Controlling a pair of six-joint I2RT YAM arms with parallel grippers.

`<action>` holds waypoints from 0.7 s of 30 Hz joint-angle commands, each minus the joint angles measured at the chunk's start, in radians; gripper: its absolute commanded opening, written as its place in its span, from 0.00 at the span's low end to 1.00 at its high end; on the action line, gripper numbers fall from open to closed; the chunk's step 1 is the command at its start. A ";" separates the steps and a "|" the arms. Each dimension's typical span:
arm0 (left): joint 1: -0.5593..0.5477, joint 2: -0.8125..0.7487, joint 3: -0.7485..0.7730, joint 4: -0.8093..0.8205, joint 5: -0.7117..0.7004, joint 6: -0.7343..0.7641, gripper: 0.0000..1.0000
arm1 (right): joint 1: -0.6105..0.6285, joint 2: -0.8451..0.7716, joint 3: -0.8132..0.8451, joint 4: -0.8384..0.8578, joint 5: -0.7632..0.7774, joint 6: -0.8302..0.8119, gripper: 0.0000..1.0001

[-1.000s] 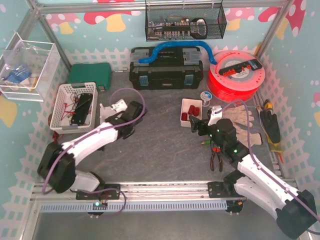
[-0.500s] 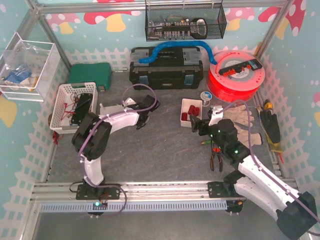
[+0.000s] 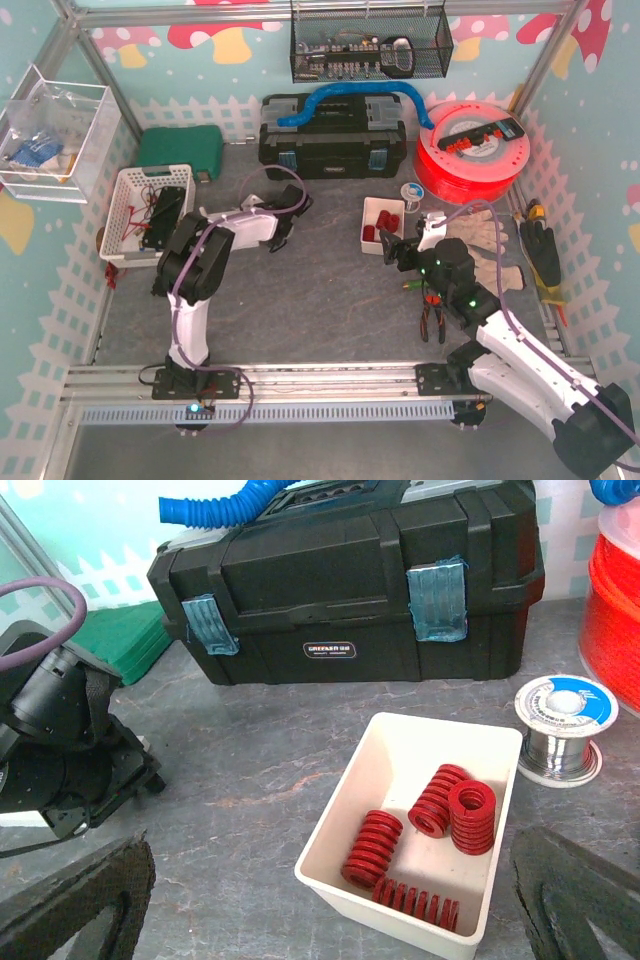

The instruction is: Install the large spring

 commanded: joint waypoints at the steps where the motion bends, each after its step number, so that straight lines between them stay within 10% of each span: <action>1: 0.013 0.027 0.038 0.021 0.001 0.027 0.40 | 0.008 -0.012 -0.010 0.014 0.019 0.005 0.96; 21: -0.002 -0.179 -0.083 0.023 -0.024 -0.007 0.09 | 0.009 -0.003 -0.014 0.019 0.021 0.008 0.96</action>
